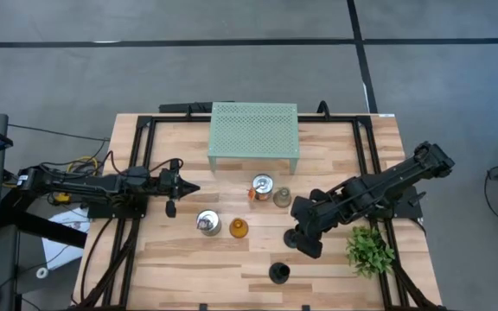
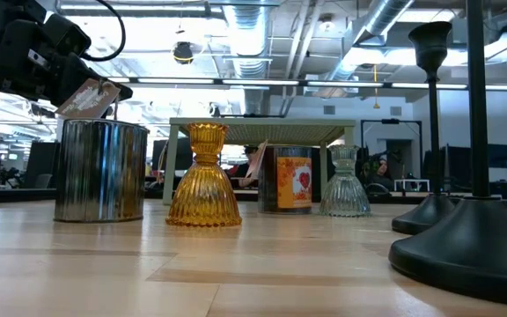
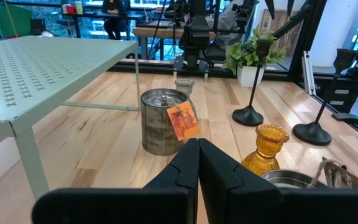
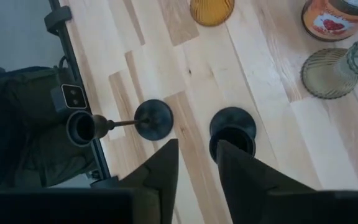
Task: Pick & Place candle stick holders
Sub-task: Put the top black candle holder on the shelf
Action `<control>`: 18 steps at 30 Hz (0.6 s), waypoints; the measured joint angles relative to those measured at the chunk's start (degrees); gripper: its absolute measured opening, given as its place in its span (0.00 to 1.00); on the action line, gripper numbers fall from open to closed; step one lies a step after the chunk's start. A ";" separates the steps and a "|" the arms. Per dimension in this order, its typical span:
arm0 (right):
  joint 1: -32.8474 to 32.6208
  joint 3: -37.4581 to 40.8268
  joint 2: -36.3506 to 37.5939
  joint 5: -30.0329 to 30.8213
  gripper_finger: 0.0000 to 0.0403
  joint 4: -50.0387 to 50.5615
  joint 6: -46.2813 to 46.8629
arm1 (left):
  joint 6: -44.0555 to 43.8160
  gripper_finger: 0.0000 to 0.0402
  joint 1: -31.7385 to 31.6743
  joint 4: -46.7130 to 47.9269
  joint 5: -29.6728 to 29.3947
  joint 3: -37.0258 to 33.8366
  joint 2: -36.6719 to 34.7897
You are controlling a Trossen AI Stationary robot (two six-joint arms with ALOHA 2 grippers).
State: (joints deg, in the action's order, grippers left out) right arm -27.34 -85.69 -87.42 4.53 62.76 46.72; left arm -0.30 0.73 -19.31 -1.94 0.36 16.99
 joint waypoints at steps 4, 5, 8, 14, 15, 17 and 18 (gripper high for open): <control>-0.36 0.02 -0.91 -0.03 0.27 -0.80 -0.82 | 0.00 0.02 -0.01 0.19 -0.01 0.00 0.00; -0.45 0.02 -1.42 -0.04 0.27 -0.98 -1.69 | 0.00 0.02 -0.02 0.29 -0.02 0.00 0.00; -1.02 0.11 -2.97 -0.42 0.25 -1.52 -3.40 | 0.00 0.02 -0.02 0.39 -0.02 0.00 -0.01; -1.11 0.11 -4.57 -1.69 0.24 -1.98 -4.68 | 0.00 0.02 -0.01 0.42 0.00 0.00 0.00; -1.14 0.11 -4.57 -1.72 0.24 -1.95 -4.69 | 0.00 0.02 -0.01 0.42 -0.01 0.00 -0.02; -1.22 0.11 -4.57 -1.72 0.24 -1.62 -4.70 | 0.00 0.02 -0.01 0.44 -0.01 0.00 0.00; -1.22 0.09 -4.58 -1.72 0.23 -1.12 -4.70 | -0.01 0.02 0.00 0.44 0.00 0.00 0.00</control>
State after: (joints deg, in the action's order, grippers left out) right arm -28.56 -85.60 -91.99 2.81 61.63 42.02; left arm -0.30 0.73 -18.87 -1.93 0.36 16.99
